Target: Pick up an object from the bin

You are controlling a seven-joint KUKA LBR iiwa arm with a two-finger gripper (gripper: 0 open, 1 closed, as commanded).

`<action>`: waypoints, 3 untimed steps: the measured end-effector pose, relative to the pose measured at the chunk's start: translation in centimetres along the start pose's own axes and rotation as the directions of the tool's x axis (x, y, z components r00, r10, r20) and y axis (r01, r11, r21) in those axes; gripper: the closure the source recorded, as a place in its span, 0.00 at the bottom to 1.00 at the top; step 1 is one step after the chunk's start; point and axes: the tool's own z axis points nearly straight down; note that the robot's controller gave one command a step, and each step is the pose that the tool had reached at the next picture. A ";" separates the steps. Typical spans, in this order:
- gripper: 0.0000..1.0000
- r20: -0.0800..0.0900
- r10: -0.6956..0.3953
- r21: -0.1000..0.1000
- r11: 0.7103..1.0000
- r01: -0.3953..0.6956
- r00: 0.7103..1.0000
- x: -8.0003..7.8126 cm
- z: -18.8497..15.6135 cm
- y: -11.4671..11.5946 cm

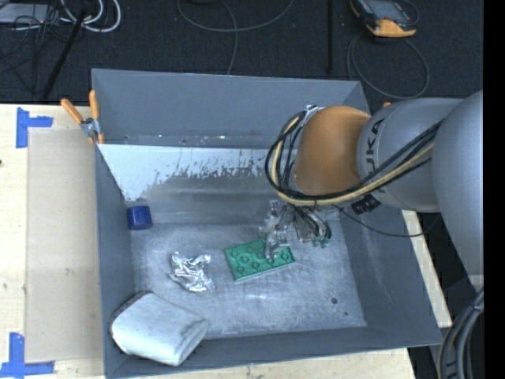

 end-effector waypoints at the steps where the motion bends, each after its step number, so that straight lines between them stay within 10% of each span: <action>1: 1.00 0.024 -0.039 0.005 0.999 0.039 0.999 2.1 0.3 2.9; 3: 1.00 0.023 -0.038 0.004 0.999 0.038 0.999 2.1 0.3 2.9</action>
Offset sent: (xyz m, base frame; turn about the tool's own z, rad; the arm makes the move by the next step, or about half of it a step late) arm -0.0332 0.0330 -0.0154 -0.0402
